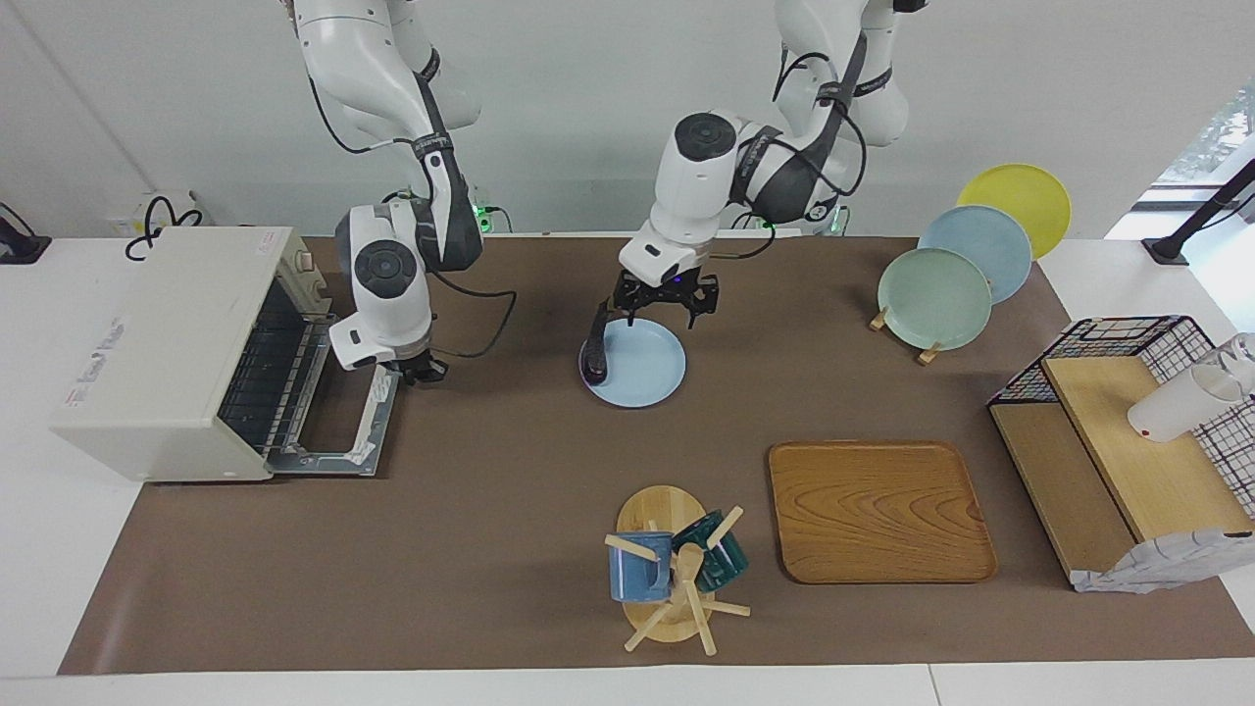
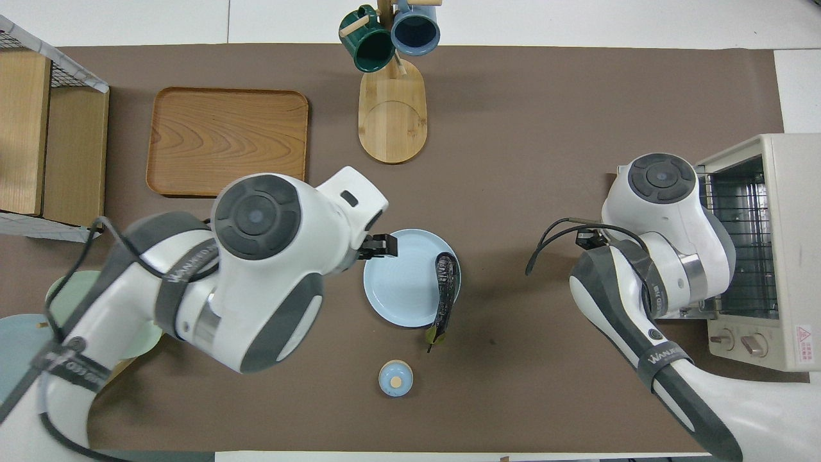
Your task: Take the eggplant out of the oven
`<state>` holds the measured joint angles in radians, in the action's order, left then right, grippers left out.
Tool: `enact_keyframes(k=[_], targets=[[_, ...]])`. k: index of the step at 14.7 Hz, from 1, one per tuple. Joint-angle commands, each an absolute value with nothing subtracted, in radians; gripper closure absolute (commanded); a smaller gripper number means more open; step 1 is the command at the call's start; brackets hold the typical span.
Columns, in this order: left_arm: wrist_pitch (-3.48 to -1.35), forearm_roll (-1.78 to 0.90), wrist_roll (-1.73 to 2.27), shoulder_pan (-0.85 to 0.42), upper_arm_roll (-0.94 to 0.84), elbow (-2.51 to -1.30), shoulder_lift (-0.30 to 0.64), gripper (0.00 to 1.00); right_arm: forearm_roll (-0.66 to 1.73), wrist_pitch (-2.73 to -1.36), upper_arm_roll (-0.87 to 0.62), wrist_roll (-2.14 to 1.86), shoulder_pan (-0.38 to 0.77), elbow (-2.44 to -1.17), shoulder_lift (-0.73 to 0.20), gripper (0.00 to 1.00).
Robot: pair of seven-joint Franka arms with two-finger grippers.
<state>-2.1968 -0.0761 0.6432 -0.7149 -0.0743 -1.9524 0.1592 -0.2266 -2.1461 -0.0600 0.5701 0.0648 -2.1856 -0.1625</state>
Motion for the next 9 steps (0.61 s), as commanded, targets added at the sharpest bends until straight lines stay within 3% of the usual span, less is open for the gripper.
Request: enact_keyframes(k=[1,5,9], targets=[[-2.295,-0.086,0.679,-0.776,-0.054,-1.983,0.202,0.00,-0.253,-2.184,-0.075,0.499,0.020,-2.221,-0.140,1.00],[-2.427,-0.089,0.703,-0.821,-0.054,-1.979,0.311,0.00,-0.347,-2.168,-0.075,0.472,0.020,-2.214,-0.138,1.00],[-2.425,-0.089,0.684,-0.842,-0.054,-1.986,0.318,0.00,-0.399,-2.044,-0.077,0.358,0.015,-2.113,-0.124,1.00]])
